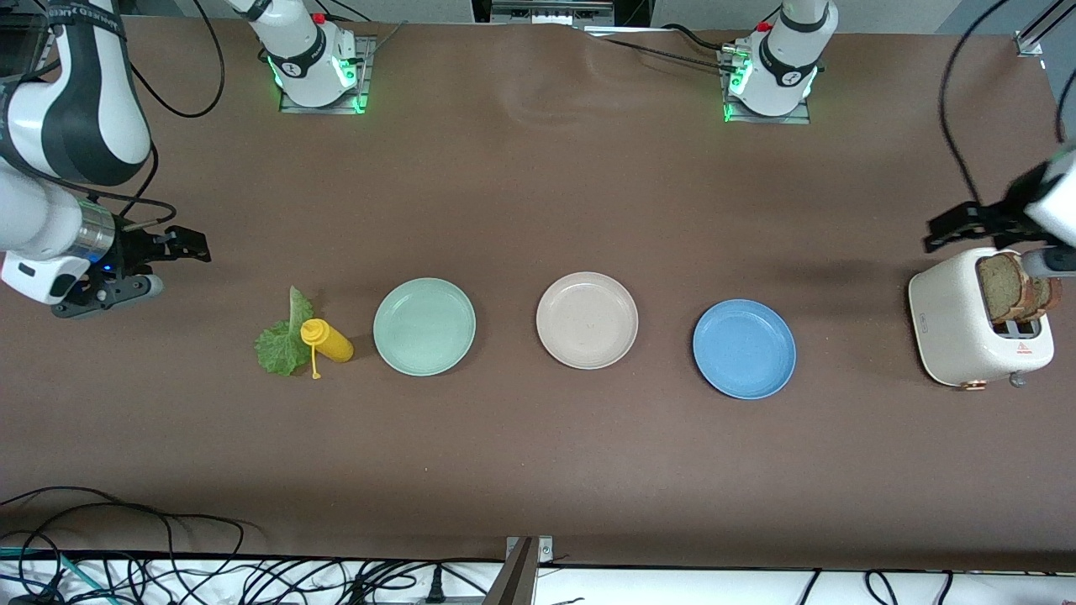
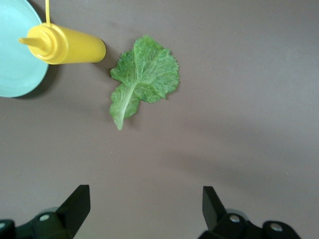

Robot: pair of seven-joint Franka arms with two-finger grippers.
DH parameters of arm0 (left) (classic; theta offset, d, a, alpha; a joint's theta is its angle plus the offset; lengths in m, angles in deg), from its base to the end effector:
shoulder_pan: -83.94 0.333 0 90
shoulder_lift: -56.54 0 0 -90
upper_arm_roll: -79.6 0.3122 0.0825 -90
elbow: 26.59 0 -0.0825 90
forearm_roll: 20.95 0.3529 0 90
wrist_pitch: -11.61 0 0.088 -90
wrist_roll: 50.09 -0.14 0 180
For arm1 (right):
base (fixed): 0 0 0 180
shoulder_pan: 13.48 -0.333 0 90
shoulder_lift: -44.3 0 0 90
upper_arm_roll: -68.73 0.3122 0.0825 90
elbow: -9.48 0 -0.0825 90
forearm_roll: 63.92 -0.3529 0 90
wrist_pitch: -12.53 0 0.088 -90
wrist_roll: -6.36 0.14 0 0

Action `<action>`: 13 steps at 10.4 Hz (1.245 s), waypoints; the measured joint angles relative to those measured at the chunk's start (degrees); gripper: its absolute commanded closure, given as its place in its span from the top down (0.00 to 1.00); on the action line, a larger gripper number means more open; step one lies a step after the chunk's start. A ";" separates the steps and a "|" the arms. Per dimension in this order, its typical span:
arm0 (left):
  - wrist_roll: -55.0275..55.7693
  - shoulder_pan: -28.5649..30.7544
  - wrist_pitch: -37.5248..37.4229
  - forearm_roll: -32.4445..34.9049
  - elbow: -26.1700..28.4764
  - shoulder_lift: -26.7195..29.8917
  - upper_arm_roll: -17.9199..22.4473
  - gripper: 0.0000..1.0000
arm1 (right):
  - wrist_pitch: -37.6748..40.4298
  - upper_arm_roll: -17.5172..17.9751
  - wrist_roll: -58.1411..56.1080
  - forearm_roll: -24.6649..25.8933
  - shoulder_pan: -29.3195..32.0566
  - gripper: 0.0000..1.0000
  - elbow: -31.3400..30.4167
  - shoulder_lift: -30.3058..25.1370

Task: Make sandwich on beige plate with both arms
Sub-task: 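Move the right gripper toward the lettuce while the left gripper reaches the toaster, then grasp the lettuce with the right gripper while the left gripper grasps toast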

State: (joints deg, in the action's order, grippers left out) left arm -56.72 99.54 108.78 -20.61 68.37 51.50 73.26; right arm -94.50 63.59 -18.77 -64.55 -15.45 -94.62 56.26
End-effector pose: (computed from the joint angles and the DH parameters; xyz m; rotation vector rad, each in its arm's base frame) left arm 0.5447 0.0916 0.5128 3.1293 0.0707 -0.0749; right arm 0.5629 -0.0279 0.3888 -3.0465 -0.5854 0.2394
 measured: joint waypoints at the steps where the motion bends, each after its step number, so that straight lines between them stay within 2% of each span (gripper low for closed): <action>1: -2.49 2.25 2.19 1.13 0.02 -1.62 0.30 1.00 | -1.48 0.00 -2.99 -0.50 -0.01 1.00 -0.16 1.49; 3: -3.86 4.71 6.19 4.25 0.01 -5.12 0.31 1.00 | -3.78 -0.05 -8.45 -3.01 0.44 1.00 -0.26 5.06; 6: -3.86 5.32 7.89 10.22 0.29 -8.27 0.07 1.00 | -6.63 -0.22 -13.43 -6.98 2.19 1.00 -0.29 10.07; 10: -6.39 9.05 17.73 10.37 7.84 -10.73 0.07 1.00 | -8.92 -0.23 -13.65 -12.87 2.77 1.00 -0.18 14.10; 13: -7.70 9.67 19.00 10.44 9.70 -10.63 0.07 1.00 | -12.04 -0.22 -9.77 -14.22 2.76 1.00 -0.15 16.96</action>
State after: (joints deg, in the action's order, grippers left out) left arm -64.41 109.21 127.77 -10.17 78.07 40.87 73.33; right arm -106.54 63.37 -28.54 -78.78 -12.69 -94.77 73.22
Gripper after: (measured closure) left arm 0.000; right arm 0.000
